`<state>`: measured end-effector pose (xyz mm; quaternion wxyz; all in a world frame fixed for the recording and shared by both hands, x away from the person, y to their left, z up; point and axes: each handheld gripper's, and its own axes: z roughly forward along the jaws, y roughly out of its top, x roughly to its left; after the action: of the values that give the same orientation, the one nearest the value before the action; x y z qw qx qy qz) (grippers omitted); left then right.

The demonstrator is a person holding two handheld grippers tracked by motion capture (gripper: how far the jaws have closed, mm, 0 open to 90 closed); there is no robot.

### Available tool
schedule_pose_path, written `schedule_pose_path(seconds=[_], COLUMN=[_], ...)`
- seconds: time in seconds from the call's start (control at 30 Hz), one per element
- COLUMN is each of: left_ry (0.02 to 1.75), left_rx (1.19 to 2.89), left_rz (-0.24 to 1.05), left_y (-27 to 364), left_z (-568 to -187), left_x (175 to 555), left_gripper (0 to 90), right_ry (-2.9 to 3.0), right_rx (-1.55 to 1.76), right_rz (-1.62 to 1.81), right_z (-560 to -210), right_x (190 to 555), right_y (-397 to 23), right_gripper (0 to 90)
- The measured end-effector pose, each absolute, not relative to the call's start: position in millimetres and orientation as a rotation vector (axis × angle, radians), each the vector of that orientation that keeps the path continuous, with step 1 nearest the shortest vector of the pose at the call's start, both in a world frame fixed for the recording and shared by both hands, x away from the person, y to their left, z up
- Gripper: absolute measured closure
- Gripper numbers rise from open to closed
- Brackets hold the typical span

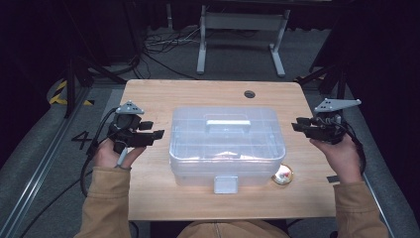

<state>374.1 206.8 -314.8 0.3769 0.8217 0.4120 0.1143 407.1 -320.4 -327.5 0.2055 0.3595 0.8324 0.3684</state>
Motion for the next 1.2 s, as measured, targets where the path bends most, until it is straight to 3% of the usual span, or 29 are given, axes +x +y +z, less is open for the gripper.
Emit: schedule_pose_path(seconds=[0.37,1.2], left_ry=[0.983,0.830], left_rx=[2.077,2.072], left_rz=[0.266,0.201], left_y=[201.2,162.0], left_z=[-300.8,-293.7], left_x=[371.2,391.8], left_gripper=[43.9,38.8], right_ry=[2.310,2.297], right_rx=[1.001,1.036], right_rz=[1.022,0.982], right_z=[-330.4,-341.0], right_x=[404.1,381.4], right_y=[-321.7,-335.8], right_gripper=[59.0,54.3])
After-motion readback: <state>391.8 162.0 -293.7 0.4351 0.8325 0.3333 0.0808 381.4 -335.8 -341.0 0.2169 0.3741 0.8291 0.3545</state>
